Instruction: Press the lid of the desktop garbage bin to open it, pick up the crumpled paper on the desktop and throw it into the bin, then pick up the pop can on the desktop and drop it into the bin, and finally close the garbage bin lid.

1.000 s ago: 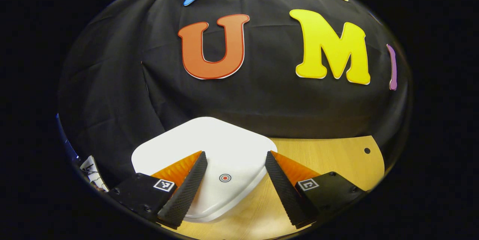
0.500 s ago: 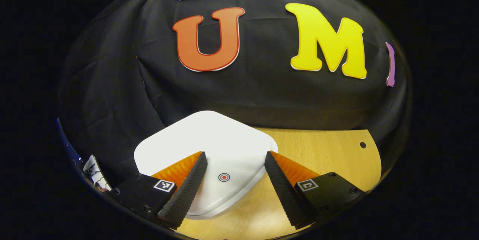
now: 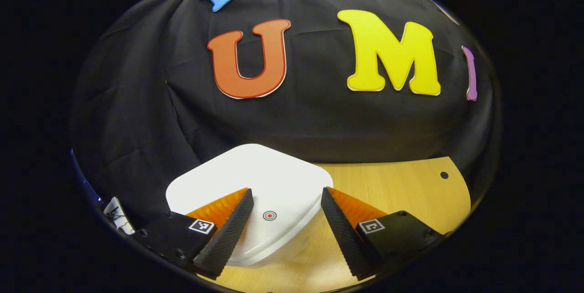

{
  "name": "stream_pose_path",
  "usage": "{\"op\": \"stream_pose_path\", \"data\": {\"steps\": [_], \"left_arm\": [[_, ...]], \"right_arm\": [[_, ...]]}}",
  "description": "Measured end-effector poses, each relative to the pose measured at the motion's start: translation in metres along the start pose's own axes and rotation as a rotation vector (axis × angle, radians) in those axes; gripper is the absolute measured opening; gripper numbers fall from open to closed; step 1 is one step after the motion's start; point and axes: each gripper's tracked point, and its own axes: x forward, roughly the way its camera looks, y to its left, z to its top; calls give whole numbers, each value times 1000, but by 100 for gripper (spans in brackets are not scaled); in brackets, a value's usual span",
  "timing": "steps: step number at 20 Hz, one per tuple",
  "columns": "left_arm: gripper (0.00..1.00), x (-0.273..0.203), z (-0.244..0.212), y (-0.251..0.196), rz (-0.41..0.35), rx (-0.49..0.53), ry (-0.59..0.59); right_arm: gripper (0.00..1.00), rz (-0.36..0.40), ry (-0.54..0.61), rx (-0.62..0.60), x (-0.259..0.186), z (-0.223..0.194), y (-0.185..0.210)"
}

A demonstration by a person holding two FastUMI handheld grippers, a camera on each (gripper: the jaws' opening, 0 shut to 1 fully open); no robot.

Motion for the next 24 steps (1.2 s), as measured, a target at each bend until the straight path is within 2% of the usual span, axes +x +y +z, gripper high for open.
{"op": "stream_pose_path", "data": {"steps": [2,3,4,6,8,10,12,16,17,21,22,23,24], "left_arm": [[100,-14,-2,-10,-25,-4,-45],[100,-22,-4,-12,-38,-12,-68],[100,-30,-5,-16,-61,-27,-90],[100,-49,-9,-23,-93,-45,-132],[100,-64,-9,-29,-116,-35,-175],[100,-78,-13,-37,-145,-23,-193],[100,-90,-12,-40,-167,-13,-218],[100,-112,1,-47,-224,-20,-299],[100,-117,1,-47,-235,-20,-311],[100,-124,-2,-52,-291,-30,-328],[100,-125,-2,-53,-297,-25,-329],[100,-128,-3,-53,-301,-20,-336],[100,-130,-4,-53,-307,-17,-340]], "right_arm": [[94,-17,-1,-17,1,-1,3],[97,-23,-3,-25,1,-1,6],[94,-29,-3,-31,2,0,9],[94,-29,-3,-42,5,1,20],[97,-29,-10,-59,8,1,30],[94,-27,-11,-71,12,0,40],[97,-25,-19,-80,15,0,50],[94,-32,-23,-99,20,-4,64],[97,-34,-24,-97,20,-3,67],[97,-56,-44,-107,17,-1,76],[94,-61,-42,-110,16,-2,78],[97,-66,-41,-113,15,-4,78],[94,-71,-39,-117,13,-5,79]]}}
